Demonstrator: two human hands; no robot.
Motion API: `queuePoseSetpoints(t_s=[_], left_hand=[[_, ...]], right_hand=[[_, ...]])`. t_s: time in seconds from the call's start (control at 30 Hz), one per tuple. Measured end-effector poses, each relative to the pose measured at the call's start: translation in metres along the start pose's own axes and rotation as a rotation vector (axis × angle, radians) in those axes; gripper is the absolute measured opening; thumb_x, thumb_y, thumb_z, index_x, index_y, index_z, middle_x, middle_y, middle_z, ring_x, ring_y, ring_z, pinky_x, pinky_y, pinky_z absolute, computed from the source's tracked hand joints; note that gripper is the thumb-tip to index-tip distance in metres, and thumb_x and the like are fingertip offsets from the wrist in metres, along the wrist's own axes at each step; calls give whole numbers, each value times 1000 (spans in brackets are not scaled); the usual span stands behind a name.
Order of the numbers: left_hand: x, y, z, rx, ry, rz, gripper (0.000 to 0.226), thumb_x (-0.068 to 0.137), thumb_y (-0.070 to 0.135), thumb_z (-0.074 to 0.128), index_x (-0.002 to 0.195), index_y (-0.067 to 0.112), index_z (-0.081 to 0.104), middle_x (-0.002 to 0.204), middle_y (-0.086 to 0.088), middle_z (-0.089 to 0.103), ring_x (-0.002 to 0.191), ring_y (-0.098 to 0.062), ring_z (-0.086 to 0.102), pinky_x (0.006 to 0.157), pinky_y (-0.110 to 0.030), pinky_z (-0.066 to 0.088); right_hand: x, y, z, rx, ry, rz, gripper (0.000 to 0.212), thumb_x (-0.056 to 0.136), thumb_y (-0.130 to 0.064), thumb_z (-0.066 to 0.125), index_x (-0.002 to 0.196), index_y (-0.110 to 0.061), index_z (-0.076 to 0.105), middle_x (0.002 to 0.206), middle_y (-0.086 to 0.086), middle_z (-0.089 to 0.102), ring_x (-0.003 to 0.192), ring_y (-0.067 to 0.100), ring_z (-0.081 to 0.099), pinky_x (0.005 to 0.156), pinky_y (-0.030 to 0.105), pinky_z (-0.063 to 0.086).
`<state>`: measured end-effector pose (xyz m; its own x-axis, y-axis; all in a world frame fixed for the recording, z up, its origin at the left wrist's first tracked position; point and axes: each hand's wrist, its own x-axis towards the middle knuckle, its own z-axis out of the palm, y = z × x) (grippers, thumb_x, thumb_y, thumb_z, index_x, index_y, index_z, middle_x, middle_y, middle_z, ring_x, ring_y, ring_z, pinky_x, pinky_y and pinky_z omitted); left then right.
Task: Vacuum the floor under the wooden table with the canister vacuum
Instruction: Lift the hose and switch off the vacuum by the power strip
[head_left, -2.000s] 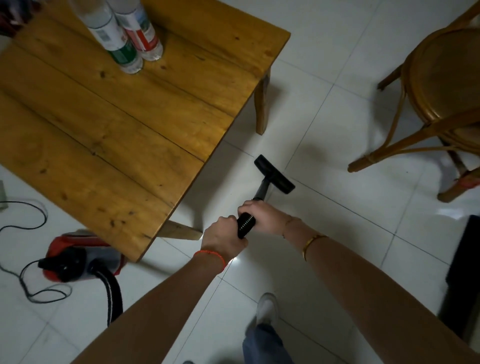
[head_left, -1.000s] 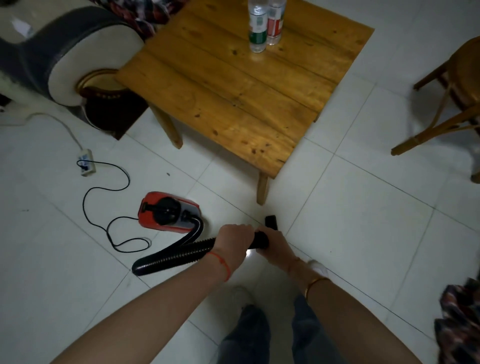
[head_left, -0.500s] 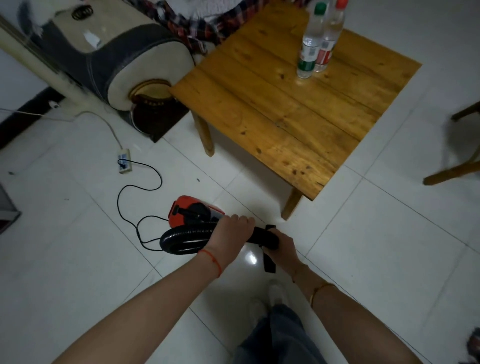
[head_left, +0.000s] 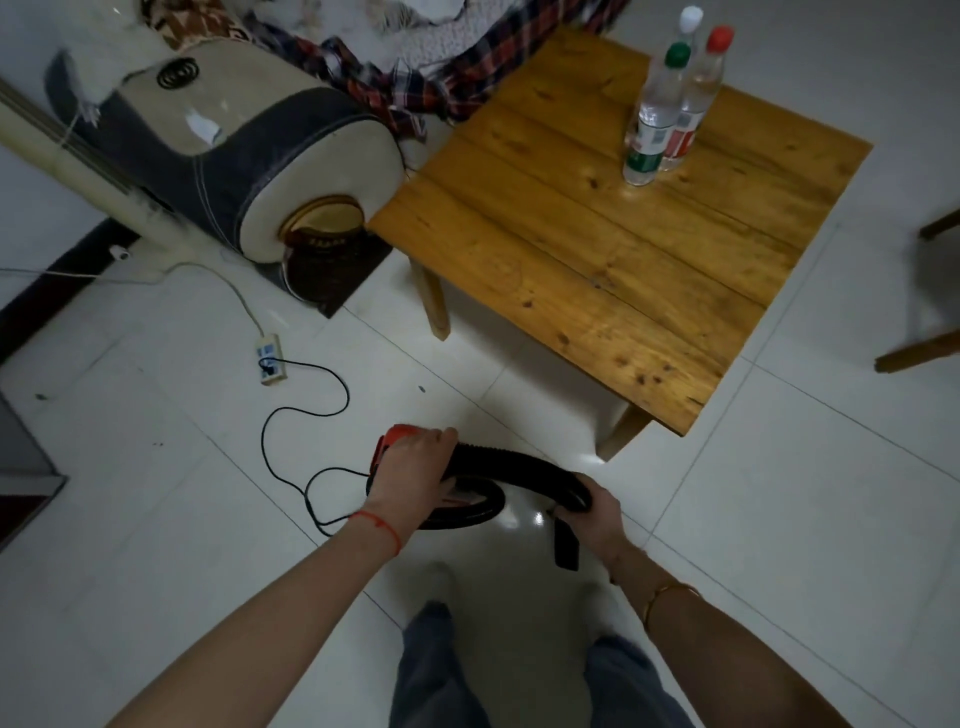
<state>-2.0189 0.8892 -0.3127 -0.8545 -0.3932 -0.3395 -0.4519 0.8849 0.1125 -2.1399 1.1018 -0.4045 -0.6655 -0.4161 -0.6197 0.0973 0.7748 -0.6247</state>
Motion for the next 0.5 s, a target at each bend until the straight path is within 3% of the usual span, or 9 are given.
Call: queuePoseSetpoints(t_s=[0.13,0.23,0.37,0.5], left_hand=[[1,-47,6,-113,-36,-56,40,87,36,58,122,17,50,111,0,61,101,-18,58,79,-28,47],[0,-78,12,-192,1,-96,35,87,41,59,112,17,52,99,1,62,88,-17,61,67,-24,44],[-2,-110,29,-277,4,-174,33,85,44,61,101,15,56,86,0,64,78,-19,63,61,-25,45],[-5,-136,57,-427,-32,-300,36,82,42,67,99,10,62,87,-5,68,80,-21,65,63,-26,49]], right_hand=[[-2,-12,25,43,21,59,32,76,-3,72,107,-9,64,94,3,64,97,25,61,77,19,37],[-6,-19,43,65,77,88,32,75,0,72,105,-5,64,88,2,61,88,22,58,72,18,35],[-13,-26,65,160,138,128,31,73,1,71,103,-7,64,86,1,61,85,19,55,76,22,36],[-14,-24,89,226,182,124,33,75,1,70,105,-12,64,89,0,64,88,18,58,77,20,39]])
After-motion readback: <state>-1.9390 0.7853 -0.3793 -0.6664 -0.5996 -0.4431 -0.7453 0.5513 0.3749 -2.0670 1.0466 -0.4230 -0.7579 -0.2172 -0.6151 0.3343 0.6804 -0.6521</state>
